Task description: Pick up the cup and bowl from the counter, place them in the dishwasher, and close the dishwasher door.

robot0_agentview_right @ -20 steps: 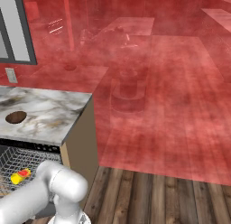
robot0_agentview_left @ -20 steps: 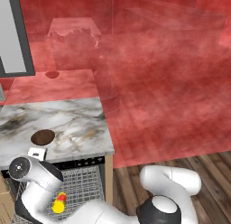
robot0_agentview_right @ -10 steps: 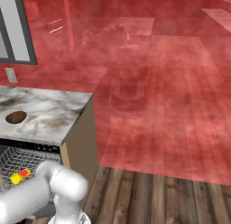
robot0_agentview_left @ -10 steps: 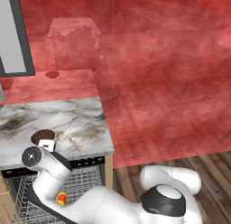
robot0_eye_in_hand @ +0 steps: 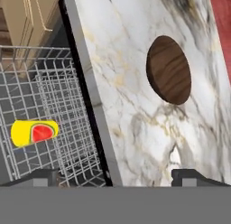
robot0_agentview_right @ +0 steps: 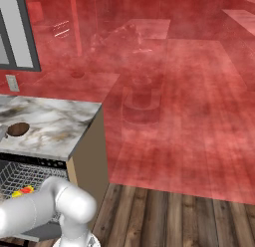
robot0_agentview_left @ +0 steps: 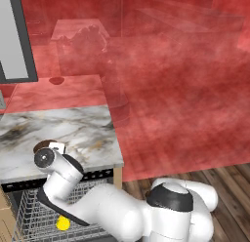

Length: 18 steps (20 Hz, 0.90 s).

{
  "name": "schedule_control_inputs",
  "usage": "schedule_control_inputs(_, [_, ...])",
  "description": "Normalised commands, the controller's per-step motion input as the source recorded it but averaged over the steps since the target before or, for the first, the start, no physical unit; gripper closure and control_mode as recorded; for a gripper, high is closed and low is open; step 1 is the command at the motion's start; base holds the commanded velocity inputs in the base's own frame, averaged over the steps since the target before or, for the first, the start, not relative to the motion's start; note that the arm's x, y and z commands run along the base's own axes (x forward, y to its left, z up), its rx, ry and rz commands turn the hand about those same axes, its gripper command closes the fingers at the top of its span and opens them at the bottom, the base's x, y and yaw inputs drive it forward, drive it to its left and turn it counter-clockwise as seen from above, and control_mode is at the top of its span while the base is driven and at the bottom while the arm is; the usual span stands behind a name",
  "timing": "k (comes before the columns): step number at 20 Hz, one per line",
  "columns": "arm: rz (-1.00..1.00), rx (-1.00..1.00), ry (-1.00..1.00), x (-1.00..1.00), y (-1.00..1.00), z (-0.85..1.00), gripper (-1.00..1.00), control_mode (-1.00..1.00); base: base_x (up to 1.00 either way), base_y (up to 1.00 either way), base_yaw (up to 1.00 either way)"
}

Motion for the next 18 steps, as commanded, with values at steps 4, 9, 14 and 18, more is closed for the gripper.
schedule_control_inputs(4, [0.0,-0.01,0.0,0.43,0.05,0.0,-1.0,-1.0,0.0,0.0,0.0])
schedule_control_inputs(9, [0.0,-0.04,0.02,0.45,0.14,-0.02,-1.0,-1.0,0.0,0.0,0.0])
schedule_control_inputs(14, [0.0,-0.05,0.03,0.4,0.19,-0.09,-1.0,-1.0,0.0,0.0,0.0])
schedule_control_inputs(18, [0.0,-0.07,0.03,0.26,0.38,-0.31,-1.0,-1.0,0.0,0.0,0.0])
